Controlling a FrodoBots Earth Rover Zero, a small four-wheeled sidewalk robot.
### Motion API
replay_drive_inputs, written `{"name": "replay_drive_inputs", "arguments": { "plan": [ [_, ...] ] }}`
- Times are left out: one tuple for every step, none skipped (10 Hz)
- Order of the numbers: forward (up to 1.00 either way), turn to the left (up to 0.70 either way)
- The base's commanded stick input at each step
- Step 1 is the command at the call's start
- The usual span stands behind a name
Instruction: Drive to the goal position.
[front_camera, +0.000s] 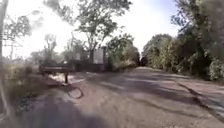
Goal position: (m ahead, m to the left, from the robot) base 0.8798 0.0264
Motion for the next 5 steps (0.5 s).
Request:
{"name": "replay_drive_inputs", "arguments": {
  "plan": [
    [0.70,0.03],
    [0.70,0.03],
    [0.70,0.03],
    [0.70,0.03],
    [0.70,0.03]
  ]
}}
